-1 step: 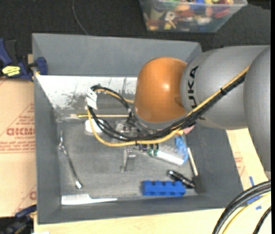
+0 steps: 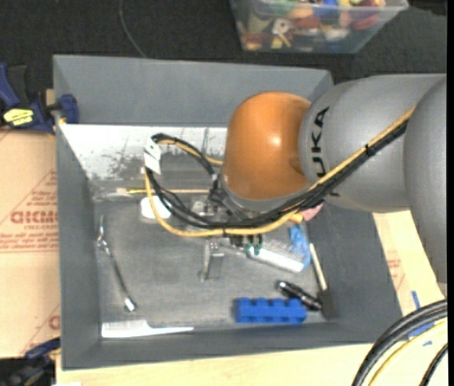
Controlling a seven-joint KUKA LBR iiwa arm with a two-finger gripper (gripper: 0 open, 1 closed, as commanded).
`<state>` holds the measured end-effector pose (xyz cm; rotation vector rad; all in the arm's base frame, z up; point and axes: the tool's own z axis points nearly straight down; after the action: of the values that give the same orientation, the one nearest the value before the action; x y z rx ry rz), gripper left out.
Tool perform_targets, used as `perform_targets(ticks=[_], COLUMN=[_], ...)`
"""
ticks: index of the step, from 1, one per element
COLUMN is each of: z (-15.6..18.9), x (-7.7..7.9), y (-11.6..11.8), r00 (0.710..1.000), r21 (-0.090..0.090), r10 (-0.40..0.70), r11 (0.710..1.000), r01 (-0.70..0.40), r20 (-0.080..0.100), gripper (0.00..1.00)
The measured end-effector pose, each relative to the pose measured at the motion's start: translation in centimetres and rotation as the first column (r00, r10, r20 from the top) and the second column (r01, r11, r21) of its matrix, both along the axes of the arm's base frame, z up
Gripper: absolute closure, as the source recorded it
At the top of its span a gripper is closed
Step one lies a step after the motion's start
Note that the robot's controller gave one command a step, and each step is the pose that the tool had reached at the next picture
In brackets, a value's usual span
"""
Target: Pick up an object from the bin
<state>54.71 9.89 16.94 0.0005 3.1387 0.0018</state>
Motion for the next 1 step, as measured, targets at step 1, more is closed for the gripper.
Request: perform_targets(ticks=[1], z=[-9.94], x=[4.18], y=[-8.97], r00=[0.995], r21=[-0.002], r10=[-0.102], r11=[0.995], r01=[0.102], r20=[0.000], gripper=[0.00])
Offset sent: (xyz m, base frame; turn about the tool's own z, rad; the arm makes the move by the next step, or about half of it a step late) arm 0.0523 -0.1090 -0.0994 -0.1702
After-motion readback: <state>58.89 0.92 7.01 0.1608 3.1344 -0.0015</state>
